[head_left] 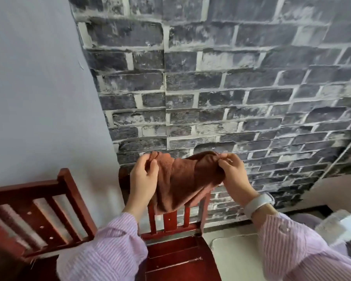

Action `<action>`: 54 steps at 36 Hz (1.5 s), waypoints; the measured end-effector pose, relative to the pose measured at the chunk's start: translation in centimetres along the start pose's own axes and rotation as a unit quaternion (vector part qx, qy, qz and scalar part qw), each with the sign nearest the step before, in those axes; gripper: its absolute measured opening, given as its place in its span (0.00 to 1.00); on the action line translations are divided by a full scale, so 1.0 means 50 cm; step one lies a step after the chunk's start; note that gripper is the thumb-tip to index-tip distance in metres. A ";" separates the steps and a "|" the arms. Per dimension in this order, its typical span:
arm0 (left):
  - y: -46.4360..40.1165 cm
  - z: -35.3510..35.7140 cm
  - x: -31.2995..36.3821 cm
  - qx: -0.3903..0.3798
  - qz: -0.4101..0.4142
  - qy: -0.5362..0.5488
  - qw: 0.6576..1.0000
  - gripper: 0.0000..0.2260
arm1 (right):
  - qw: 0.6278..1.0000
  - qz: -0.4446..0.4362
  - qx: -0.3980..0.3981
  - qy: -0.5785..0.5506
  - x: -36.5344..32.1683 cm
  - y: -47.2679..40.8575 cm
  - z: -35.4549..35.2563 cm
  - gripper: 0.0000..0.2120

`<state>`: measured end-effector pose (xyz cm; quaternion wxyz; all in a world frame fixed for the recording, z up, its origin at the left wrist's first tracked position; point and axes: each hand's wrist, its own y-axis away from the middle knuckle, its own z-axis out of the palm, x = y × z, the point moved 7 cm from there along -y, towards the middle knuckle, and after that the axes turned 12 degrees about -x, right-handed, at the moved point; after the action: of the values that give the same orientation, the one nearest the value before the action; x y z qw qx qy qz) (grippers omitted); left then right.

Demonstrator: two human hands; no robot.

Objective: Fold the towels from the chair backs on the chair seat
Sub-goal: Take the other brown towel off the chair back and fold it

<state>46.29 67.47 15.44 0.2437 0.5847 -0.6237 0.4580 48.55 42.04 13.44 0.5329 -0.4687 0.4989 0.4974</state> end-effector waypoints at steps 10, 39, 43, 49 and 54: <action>0.142 0.093 0.287 -0.156 0.116 0.112 0.974 0.09 | 0.988 0.068 -0.138 -0.029 -0.109 0.259 -0.233 0.08; 0.261 0.284 0.190 -0.370 -0.015 -0.054 0.927 0.09 | 0.950 0.267 0.135 -0.083 0.160 0.561 -0.420 0.10; 0.260 0.279 0.159 -0.362 -0.073 0.005 0.929 0.08 | 0.962 0.207 0.164 -0.073 0.140 0.561 -0.435 0.13; 0.233 0.261 0.123 -0.320 -0.120 0.062 0.938 0.07 | 0.962 0.120 0.231 -0.078 0.087 0.557 -0.473 0.17; 0.231 0.268 0.057 -0.339 -0.180 0.049 0.922 0.08 | 0.961 0.111 0.230 -0.108 0.072 0.570 -0.491 0.20</action>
<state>37.81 53.35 8.35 0.5357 0.5462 -0.6133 0.1963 18.52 19.69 8.19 0.6185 -0.2189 0.5883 0.4728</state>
